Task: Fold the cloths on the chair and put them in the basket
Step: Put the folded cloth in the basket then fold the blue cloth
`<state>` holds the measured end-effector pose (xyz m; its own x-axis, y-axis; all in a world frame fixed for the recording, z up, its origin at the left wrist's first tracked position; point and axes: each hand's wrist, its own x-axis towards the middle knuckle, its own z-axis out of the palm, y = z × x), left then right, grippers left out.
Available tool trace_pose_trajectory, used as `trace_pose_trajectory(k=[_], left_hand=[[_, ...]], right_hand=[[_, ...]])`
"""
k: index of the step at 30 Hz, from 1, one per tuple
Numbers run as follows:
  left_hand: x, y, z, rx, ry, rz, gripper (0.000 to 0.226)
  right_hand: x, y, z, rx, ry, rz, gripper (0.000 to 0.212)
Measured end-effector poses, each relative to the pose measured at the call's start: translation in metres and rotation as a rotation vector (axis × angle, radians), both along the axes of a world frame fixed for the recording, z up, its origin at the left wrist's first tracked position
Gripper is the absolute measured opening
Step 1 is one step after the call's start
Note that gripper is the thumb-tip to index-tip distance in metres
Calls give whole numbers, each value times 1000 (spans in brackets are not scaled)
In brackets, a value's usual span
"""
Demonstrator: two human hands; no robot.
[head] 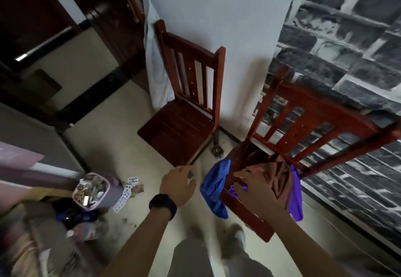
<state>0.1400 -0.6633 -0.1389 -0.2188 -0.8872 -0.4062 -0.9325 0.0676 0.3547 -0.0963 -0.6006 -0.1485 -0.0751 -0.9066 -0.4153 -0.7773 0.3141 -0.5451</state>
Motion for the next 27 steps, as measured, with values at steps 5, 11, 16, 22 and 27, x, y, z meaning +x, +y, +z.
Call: trace_pose_trajectory(k=[5, 11, 16, 22, 27], left_hand=[[19, -77, -54, 76, -78, -122, 41], [35, -169, -150, 234, -190, -409, 57], [44, -237, -219, 214, -316, -579, 64], [51, -279, -306, 260, -362, -676, 72], [69, -286, -372, 264, -392, -719, 75]], right_hand=[[27, -60, -49, 172, -2, -48, 40], [57, -104, -131, 399, -41, -324, 51], [75, -137, -199, 524, -50, -531, 42], [97, -154, -274, 619, -70, -662, 75], [110, -155, -336, 659, -39, -669, 70]])
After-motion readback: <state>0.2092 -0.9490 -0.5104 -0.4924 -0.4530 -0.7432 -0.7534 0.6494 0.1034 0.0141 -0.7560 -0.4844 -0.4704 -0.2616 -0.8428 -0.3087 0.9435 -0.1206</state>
